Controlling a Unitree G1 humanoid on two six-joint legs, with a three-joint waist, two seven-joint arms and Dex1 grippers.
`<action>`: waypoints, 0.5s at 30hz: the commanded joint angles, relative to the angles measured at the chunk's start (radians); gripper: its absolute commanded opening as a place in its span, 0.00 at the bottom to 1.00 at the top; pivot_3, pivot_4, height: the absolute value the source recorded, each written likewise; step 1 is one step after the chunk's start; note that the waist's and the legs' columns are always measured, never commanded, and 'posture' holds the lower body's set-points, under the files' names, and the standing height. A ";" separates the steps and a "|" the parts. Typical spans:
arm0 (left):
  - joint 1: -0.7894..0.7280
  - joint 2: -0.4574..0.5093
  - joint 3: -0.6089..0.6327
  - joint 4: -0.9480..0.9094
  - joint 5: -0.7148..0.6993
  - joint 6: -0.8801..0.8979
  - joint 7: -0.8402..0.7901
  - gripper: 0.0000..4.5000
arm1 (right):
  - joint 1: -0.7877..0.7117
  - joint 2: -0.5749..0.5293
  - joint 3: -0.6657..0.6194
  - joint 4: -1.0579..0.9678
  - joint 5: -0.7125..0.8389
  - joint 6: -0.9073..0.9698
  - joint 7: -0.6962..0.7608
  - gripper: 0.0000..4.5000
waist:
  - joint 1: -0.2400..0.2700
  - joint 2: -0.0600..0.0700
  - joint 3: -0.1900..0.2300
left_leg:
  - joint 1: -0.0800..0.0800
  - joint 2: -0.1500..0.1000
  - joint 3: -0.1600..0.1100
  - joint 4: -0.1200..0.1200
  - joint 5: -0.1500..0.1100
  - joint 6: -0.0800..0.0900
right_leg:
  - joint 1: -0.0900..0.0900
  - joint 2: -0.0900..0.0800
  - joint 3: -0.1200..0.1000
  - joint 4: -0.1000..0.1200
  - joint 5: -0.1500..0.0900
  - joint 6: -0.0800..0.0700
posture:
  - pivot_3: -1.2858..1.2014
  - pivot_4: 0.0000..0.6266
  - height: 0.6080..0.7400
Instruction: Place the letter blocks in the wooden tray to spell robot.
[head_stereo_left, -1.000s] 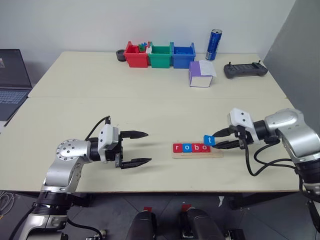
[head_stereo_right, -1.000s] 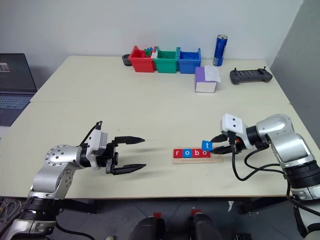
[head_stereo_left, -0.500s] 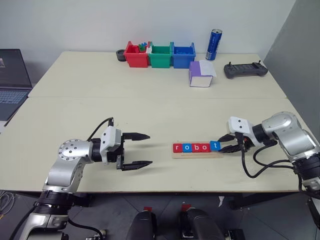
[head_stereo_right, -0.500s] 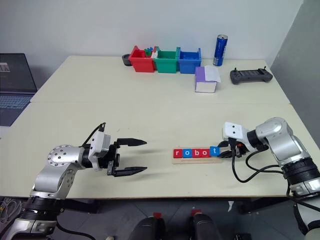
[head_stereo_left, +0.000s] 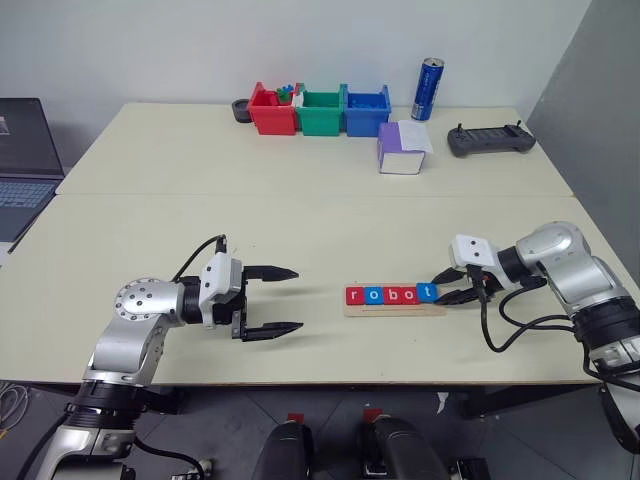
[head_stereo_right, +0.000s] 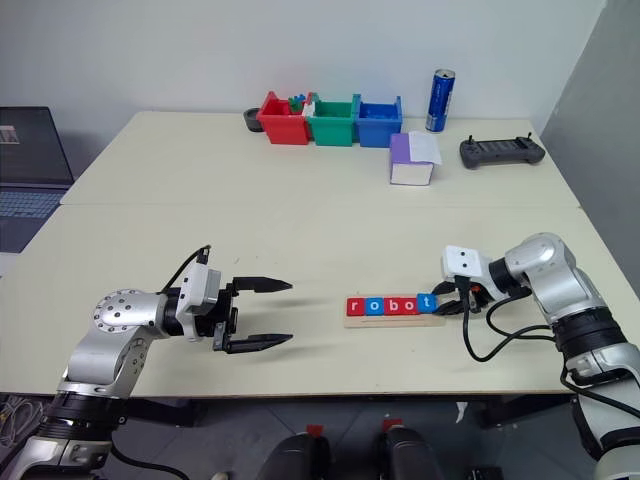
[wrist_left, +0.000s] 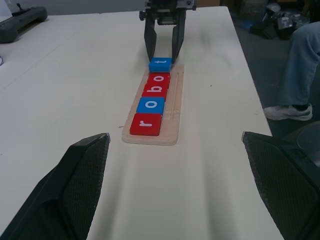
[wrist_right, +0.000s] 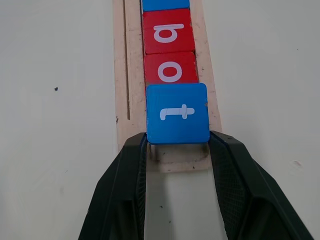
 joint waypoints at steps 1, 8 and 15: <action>-0.007 0.014 0.009 -0.023 -0.006 -0.009 -0.001 1.00 | -0.025 -0.006 -0.007 0.021 -0.014 -0.038 0.014 0.32 | 0.000 0.000 0.000 | 0.000 0.000 0.000 0.000 0.000 0.000 | 0.000 0.000 0.000 0.000 0.000 0.000 | 0.52 0.24 1.00; -0.003 0.017 0.012 -0.025 -0.006 -0.007 0.001 1.00 | -0.023 -0.013 -0.017 0.021 -0.012 -0.052 0.038 0.32 | 0.000 0.000 0.000 | 0.000 0.000 0.000 0.000 0.000 0.000 | 0.000 0.000 0.000 0.000 0.000 0.000 | 0.52 0.24 1.00; -0.003 0.018 0.011 -0.023 -0.005 -0.011 0.002 1.00 | -0.021 -0.015 -0.017 0.021 -0.017 -0.053 0.041 0.32 | 0.000 0.000 0.000 | 0.000 0.000 0.000 0.000 0.000 0.000 | 0.000 0.000 0.000 0.000 0.000 0.000 | 0.52 0.24 1.00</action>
